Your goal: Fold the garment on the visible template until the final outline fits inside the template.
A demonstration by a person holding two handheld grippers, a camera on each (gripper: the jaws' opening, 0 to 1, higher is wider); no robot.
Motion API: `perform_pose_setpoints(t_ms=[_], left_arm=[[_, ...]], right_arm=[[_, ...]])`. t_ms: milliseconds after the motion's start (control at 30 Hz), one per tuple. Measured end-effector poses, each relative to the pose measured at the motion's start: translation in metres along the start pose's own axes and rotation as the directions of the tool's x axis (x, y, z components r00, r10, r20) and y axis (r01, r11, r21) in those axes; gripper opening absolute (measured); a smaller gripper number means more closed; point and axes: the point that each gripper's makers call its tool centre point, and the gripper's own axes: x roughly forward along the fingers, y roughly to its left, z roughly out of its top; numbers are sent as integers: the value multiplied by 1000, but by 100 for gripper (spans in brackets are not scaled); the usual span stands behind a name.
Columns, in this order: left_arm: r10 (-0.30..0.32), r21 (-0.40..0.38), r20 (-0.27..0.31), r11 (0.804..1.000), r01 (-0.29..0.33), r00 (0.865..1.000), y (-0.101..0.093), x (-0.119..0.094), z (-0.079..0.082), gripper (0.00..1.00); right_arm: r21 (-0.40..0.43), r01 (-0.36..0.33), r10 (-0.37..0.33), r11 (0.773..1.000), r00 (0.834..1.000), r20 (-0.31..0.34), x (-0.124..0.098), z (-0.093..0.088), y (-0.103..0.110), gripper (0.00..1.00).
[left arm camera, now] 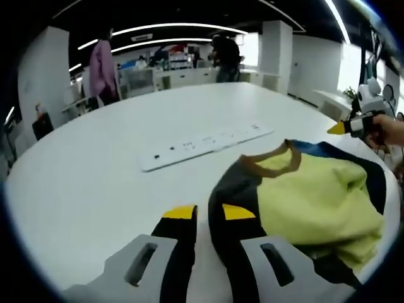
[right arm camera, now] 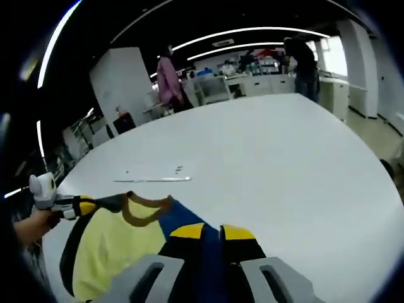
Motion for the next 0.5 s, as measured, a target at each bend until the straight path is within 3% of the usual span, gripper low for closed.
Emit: perform_pose_setpoints(t_ms=[267,500], left_arm=[[-37,-19,59,999,39,998,-7,-19,11,36],[-99,-17,98,995,101,990,-22,-44,11,53]], right_arm=[[-46,-117,117,992,993,-9,-15,0,25,39],[-68,-265,265,962,964,1,-39,0,57,56]])
